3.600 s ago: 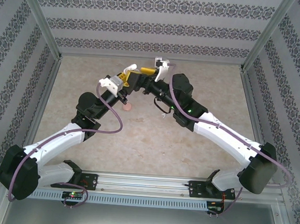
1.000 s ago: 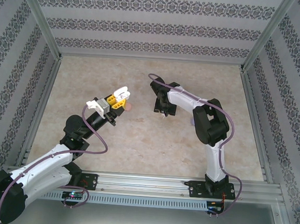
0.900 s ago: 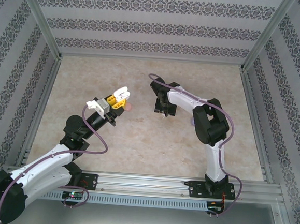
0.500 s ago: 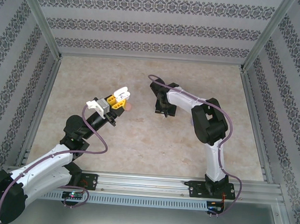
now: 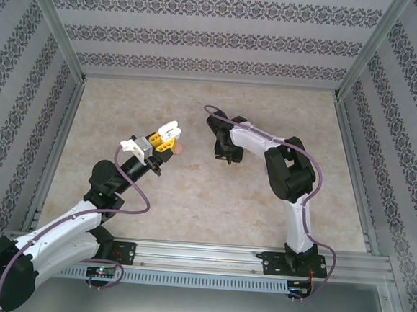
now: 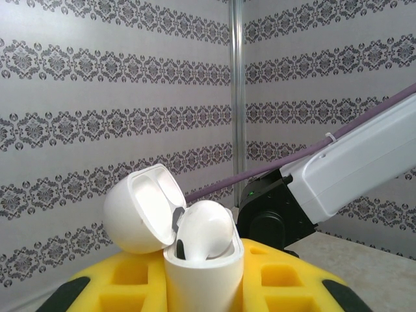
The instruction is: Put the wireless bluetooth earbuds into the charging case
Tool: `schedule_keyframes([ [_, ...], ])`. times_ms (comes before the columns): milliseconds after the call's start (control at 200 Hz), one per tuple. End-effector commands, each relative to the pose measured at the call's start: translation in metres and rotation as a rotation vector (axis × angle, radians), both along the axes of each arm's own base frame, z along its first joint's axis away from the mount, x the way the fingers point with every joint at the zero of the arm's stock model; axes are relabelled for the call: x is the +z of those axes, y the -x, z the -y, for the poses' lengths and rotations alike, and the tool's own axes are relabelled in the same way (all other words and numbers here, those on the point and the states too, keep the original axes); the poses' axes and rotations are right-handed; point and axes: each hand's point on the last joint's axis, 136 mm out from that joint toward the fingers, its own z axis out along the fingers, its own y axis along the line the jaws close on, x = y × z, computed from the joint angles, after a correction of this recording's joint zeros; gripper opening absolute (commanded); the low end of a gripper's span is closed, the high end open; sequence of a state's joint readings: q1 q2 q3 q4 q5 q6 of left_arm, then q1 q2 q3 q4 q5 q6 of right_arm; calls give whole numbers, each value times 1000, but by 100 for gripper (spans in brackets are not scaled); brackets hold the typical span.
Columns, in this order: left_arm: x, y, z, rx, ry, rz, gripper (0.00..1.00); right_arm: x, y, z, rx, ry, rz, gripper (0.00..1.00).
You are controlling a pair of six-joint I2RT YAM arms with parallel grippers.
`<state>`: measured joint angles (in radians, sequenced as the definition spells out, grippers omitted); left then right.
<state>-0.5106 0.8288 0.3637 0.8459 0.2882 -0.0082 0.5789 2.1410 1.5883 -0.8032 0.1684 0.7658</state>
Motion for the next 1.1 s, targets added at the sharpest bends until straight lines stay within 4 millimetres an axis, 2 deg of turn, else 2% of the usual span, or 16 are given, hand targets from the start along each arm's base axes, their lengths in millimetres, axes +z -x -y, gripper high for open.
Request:
schedule_keyframes([
  [0, 11, 8, 3, -34, 32, 39, 0, -9, 6, 3, -12, 30, -15, 42],
  [664, 11, 7, 4, -40, 38, 32, 0, -10, 12, 6, -25, 25, -12, 34],
  [814, 12, 7, 4, -41, 41, 34, 0, -9, 12, 4, -21, 21, -9, 29],
  [954, 12, 7, 4, -39, 41, 31, 0, -5, 10, 5, -15, 14, 12, 24],
  [1094, 15, 7, 4, -39, 41, 39, 0, 6, 8, 5, -9, -2, 54, 23],
])
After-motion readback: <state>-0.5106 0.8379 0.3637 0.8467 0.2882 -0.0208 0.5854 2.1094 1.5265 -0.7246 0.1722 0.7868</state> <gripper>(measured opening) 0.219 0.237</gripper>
